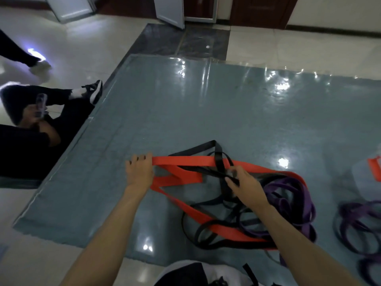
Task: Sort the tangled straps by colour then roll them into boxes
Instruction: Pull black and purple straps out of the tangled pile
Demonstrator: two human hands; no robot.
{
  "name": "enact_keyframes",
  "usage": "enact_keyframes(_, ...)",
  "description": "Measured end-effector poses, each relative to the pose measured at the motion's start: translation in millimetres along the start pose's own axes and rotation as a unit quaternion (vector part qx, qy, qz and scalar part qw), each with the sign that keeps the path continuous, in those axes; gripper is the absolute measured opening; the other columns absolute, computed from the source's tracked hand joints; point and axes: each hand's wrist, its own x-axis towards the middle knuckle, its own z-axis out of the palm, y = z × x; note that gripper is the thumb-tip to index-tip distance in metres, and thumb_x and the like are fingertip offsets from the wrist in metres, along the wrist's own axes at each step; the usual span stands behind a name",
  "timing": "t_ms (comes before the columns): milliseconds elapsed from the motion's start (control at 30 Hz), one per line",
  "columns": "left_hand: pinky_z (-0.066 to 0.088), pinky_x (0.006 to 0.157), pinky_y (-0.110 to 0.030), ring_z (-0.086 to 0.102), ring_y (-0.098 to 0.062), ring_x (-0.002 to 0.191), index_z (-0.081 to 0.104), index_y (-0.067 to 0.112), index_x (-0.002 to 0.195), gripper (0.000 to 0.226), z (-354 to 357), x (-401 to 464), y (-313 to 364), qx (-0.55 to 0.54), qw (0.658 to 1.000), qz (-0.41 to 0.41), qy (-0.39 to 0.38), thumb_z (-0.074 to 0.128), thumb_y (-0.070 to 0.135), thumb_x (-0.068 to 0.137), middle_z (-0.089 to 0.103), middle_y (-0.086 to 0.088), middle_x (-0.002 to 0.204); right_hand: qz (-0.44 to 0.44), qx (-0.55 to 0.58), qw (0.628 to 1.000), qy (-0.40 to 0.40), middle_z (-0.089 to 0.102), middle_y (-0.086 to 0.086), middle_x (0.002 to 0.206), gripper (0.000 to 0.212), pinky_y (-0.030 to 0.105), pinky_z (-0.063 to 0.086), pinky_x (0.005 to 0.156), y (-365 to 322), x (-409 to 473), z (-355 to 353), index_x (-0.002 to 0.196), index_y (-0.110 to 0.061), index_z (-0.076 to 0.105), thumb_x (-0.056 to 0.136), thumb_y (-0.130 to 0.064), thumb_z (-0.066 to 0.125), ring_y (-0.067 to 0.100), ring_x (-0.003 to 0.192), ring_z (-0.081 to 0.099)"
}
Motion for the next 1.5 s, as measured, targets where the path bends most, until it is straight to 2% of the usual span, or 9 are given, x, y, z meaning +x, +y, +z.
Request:
enact_keyframes(100,0.046,0.104,-0.05,0.051,-0.036,0.131,0.044,0.019,0.148,0.058,8,-1,4,0.028,0.989,-0.026,-0.144,0.057,0.011,0.092,0.056,-0.013,0.14,0.049,-0.038,0.997,0.038,0.07,-0.002,0.114,0.025,0.04,0.055,0.072,15,0,-8,0.119,-0.021,0.06,0.097,-0.032,0.066,0.025,0.096,0.07)
enact_keyframes(300,0.006,0.125,-0.06,0.001,-0.03,0.16,-0.004,0.039,0.164,0.111,-1,8,41,-0.026,0.965,0.054,-0.257,0.07,0.021,0.083,0.002,-0.01,0.172,0.131,-0.073,0.976,-0.158,0.075,-0.007,0.115,0.028,0.038,0.057,0.085,47,8,-14,0.119,-0.028,0.068,0.093,-0.039,0.072,0.018,0.108,0.07)
enact_keyframes(467,0.012,0.127,-0.054,0.018,-0.029,0.157,0.028,0.038,0.16,0.08,5,21,96,-0.155,0.967,0.154,-0.131,0.065,0.036,0.089,0.024,-0.006,0.168,0.159,-0.06,0.978,-0.121,0.075,-0.005,0.103,0.015,0.034,0.057,0.077,51,14,-8,0.106,-0.022,0.072,0.092,-0.025,0.074,0.018,0.097,0.071)
enact_keyframes(567,0.016,0.125,-0.057,0.029,-0.027,0.152,0.032,0.037,0.158,0.07,18,28,126,-0.171,0.959,0.146,-0.175,0.057,0.057,0.096,0.035,-0.003,0.164,0.184,-0.078,0.971,-0.134,0.071,-0.002,0.103,0.012,0.038,0.057,0.078,54,20,-3,0.098,-0.021,0.068,0.089,-0.026,0.075,0.023,0.096,0.069)
enact_keyframes(733,0.021,0.119,-0.066,0.033,-0.027,0.15,0.038,0.036,0.152,0.095,41,33,152,-0.18,0.959,0.056,-0.214,0.041,0.095,0.077,0.039,-0.001,0.159,0.191,-0.07,0.969,-0.139,0.059,0.0,0.079,0.041,0.032,0.042,0.065,54,34,8,0.062,-0.021,0.053,0.089,-0.042,0.076,0.019,0.074,0.057)
enact_keyframes(867,0.012,0.121,-0.07,0.024,-0.032,0.154,0.037,0.031,0.153,0.103,48,29,167,-0.163,0.962,0.02,-0.219,0.046,0.096,0.072,0.027,-0.008,0.165,0.194,-0.009,0.973,-0.128,0.045,-0.002,0.054,0.057,0.03,0.032,0.052,53,45,12,0.053,-0.02,0.038,0.089,-0.034,0.08,0.011,0.051,0.042)
enact_keyframes(1200,0.007,0.122,-0.069,0.033,-0.028,0.146,0.036,0.033,0.151,0.07,61,23,165,-0.242,0.953,0.047,-0.178,0.064,0.036,0.087,0.039,0.002,0.149,0.256,0.189,0.936,-0.151,0.073,0.002,0.084,0.023,0.031,0.055,0.081,60,54,6,0.106,-0.01,0.07,0.086,-0.003,0.08,0.018,0.081,0.07)
enact_keyframes(1333,0.009,0.123,-0.064,0.033,-0.022,0.15,0.038,0.039,0.149,0.061,53,14,167,-0.27,0.945,0.106,-0.151,0.056,0.053,0.093,0.036,0.008,0.157,0.249,0.261,0.919,-0.16,0.076,0.007,0.085,0.013,0.023,0.057,0.072,48,55,-16,0.096,-0.007,0.075,0.093,0.003,0.066,0.012,0.072,0.07)
enact_keyframes(1500,0.0,0.124,-0.064,0.012,-0.023,0.158,0.008,0.038,0.162,0.106,51,1,169,-0.214,0.948,0.055,-0.229,0.064,0.076,0.081,0.017,0.003,0.17,0.186,0.331,0.91,-0.166,0.078,0.014,0.105,0.017,0.025,0.059,0.086,34,51,-36,0.11,0.001,0.072,0.095,0.004,0.066,0.018,0.095,0.074)
